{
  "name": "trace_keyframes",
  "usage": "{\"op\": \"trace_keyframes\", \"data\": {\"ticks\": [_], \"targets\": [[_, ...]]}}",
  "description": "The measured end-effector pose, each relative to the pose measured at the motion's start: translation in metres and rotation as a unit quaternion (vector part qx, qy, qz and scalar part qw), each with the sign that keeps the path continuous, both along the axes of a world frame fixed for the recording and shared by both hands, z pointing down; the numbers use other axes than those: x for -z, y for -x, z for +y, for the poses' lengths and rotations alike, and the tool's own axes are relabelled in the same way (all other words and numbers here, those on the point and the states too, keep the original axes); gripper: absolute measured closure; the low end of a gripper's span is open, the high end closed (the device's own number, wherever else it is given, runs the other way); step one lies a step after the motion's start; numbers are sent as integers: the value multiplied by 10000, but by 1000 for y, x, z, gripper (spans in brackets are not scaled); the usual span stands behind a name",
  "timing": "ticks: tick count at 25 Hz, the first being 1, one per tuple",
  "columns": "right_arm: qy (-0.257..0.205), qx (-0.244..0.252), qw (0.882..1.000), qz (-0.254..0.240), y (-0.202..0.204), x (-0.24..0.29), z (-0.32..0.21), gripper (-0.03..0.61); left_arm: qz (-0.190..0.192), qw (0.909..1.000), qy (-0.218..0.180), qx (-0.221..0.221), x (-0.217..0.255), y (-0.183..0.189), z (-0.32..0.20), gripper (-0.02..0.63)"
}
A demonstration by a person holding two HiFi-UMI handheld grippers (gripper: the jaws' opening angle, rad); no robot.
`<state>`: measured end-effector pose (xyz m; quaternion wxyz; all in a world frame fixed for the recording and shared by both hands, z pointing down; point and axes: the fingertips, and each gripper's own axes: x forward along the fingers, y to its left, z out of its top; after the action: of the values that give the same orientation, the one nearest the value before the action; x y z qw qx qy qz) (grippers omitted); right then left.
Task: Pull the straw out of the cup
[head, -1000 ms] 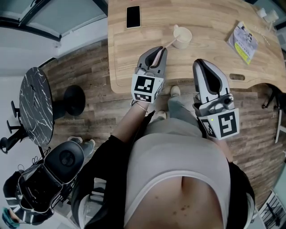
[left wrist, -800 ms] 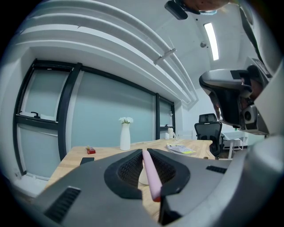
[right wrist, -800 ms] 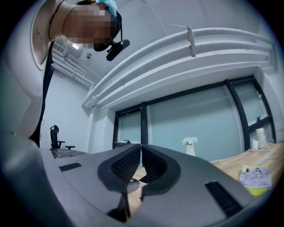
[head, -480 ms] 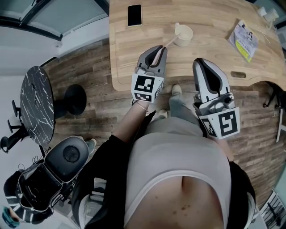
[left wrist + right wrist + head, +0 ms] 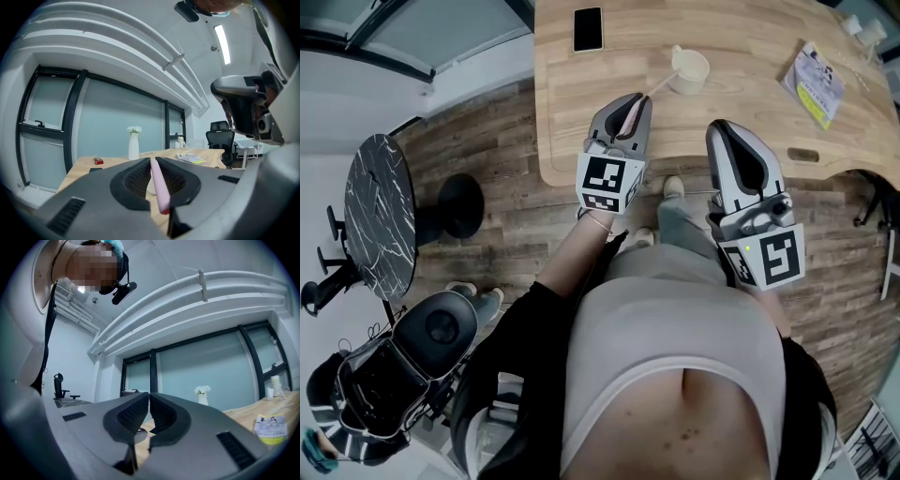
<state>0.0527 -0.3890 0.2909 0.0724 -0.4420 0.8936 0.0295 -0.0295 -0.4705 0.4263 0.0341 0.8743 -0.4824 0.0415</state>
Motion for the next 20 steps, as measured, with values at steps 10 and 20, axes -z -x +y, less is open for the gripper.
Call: {"op": "trace_keyframes", "data": {"ticks": [10, 20], "targets": [[-31, -26, 10000, 7, -2, -2, 8, 548, 30, 10000, -63, 15, 3, 0, 7, 577], [-15, 80, 10000, 9, 4, 0, 14, 547, 80, 9998, -172, 43, 15, 6, 17, 577]]}}
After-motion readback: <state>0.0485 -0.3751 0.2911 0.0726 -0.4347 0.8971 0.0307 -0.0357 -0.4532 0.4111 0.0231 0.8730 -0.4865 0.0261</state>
